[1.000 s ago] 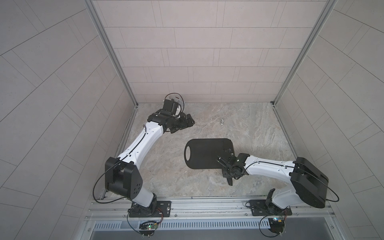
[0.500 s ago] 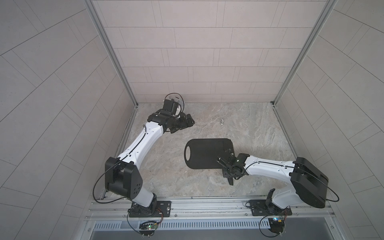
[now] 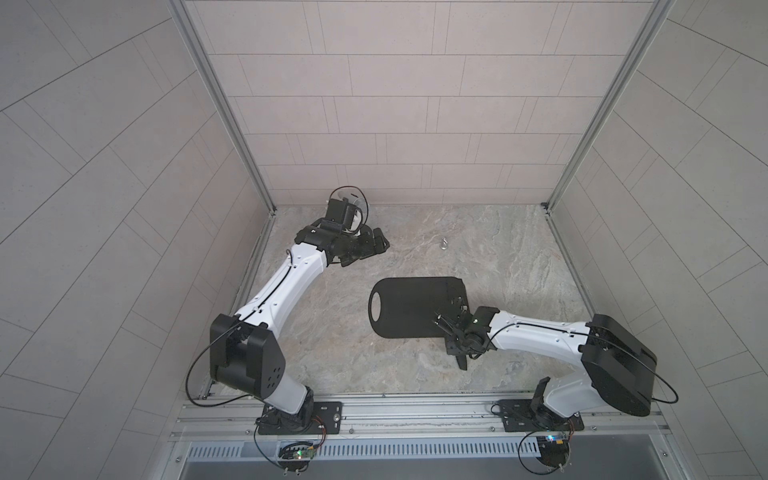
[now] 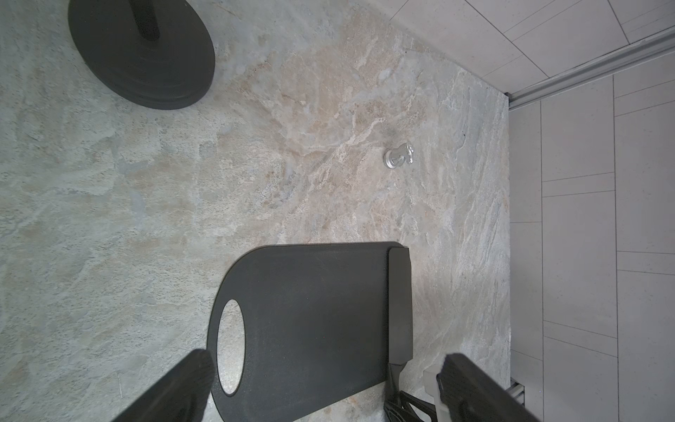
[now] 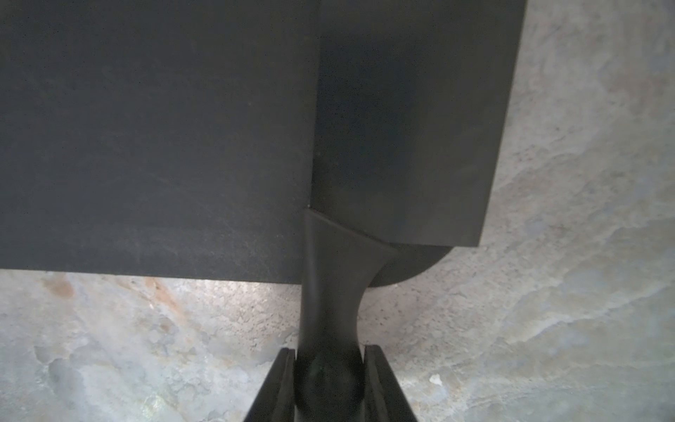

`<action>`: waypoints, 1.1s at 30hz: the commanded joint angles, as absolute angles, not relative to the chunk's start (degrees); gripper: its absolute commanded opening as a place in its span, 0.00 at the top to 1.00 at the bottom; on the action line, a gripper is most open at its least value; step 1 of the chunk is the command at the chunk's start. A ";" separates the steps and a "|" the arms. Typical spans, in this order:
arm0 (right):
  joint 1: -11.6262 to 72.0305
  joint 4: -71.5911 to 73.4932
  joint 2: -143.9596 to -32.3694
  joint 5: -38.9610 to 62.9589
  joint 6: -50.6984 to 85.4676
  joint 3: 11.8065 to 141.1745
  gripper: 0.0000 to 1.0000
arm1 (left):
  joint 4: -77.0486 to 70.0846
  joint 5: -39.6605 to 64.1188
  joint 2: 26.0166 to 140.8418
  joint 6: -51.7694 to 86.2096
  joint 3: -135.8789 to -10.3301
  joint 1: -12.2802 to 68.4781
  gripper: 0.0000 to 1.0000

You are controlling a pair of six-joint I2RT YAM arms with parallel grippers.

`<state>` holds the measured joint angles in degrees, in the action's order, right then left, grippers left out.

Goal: Align the knife with the edge of the cutting board
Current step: Adjust the knife at the edge of the cutting board.

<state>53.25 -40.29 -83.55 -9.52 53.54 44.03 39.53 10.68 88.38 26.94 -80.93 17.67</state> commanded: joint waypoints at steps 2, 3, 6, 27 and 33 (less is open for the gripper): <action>53.44 -40.52 -83.20 -10.94 53.31 45.56 0.73 | 41.04 10.48 88.78 25.80 -80.95 17.99 0.00; 53.44 -40.43 -83.23 -10.84 53.34 45.54 0.73 | 41.04 10.47 88.77 25.80 -81.02 17.96 0.00; 53.44 -40.28 -83.40 -10.68 53.30 45.64 0.73 | 41.02 10.47 88.80 25.78 -81.04 17.94 0.00; 53.88 -39.45 -84.86 -9.97 53.32 46.23 0.71 | 41.04 10.24 88.49 25.75 -81.04 18.04 0.00; 53.88 -39.55 -84.99 -9.98 53.35 46.19 0.71 | 41.04 10.25 88.37 25.75 -81.04 18.02 0.00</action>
<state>53.56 -39.86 -84.55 -9.47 53.36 44.91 39.55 10.61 88.38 26.92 -80.93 17.76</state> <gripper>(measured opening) 0.295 0.999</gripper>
